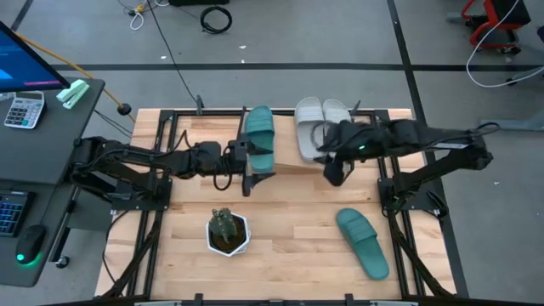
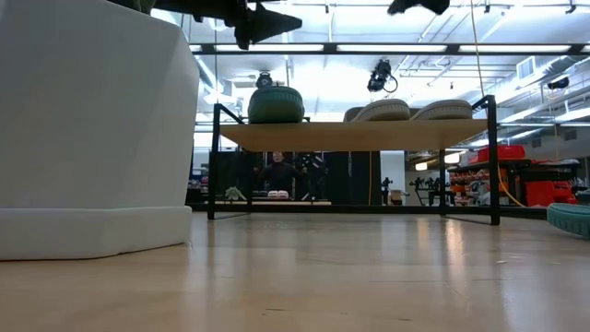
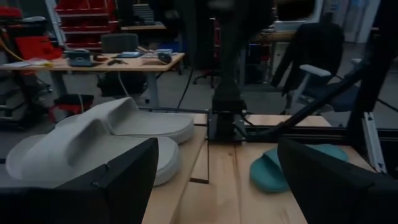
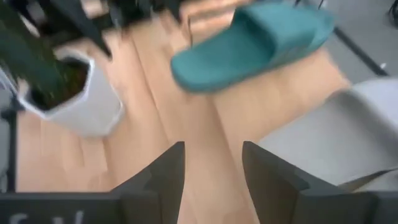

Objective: Pick and place slides into the shelf
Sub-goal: Put the left green slide on the shelf

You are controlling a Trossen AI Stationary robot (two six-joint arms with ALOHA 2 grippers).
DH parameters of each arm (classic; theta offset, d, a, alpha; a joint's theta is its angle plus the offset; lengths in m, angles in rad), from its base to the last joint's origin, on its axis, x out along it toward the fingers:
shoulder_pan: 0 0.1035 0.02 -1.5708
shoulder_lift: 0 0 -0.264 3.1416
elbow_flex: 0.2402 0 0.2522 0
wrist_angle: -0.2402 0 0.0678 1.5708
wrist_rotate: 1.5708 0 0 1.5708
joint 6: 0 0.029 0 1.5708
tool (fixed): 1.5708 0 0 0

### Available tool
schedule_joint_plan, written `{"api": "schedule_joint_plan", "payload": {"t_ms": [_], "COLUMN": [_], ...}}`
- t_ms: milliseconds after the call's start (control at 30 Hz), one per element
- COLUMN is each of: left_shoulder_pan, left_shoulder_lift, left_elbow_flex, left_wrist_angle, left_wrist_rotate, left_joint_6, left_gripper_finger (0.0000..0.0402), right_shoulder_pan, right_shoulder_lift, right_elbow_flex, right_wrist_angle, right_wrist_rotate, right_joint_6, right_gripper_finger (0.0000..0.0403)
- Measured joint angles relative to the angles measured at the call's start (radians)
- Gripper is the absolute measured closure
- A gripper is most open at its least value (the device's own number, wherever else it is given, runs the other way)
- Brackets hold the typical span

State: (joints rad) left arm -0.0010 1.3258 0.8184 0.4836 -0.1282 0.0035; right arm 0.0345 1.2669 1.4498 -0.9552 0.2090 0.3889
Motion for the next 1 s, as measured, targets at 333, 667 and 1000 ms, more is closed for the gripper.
{"api": "schedule_joint_plan", "payload": {"t_ms": [333, 667, 1000], "left_shoulder_pan": [-0.032, -0.061, -0.063], "left_shoulder_lift": [-0.013, -0.134, -0.309], "left_elbow_flex": [0.100, 0.218, 0.226], "left_wrist_angle": [-0.009, -0.195, -0.619], "left_wrist_rotate": [-0.056, -0.055, -0.233], "left_joint_6": [0.041, 0.185, 0.243], "left_gripper_finger": [0.0084, 0.0088, 0.0088], "right_shoulder_pan": [0.016, -0.009, -0.094], "right_shoulder_lift": [0.209, 0.334, 0.369], "right_elbow_flex": [0.000, 0.000, 0.000], "right_wrist_angle": [0.054, 0.158, 0.273], "right_wrist_rotate": [0.002, 0.004, 0.002], "right_joint_6": [-0.005, -0.039, -0.117], "right_gripper_finger": [0.0267, 0.0325, 0.0387]}}
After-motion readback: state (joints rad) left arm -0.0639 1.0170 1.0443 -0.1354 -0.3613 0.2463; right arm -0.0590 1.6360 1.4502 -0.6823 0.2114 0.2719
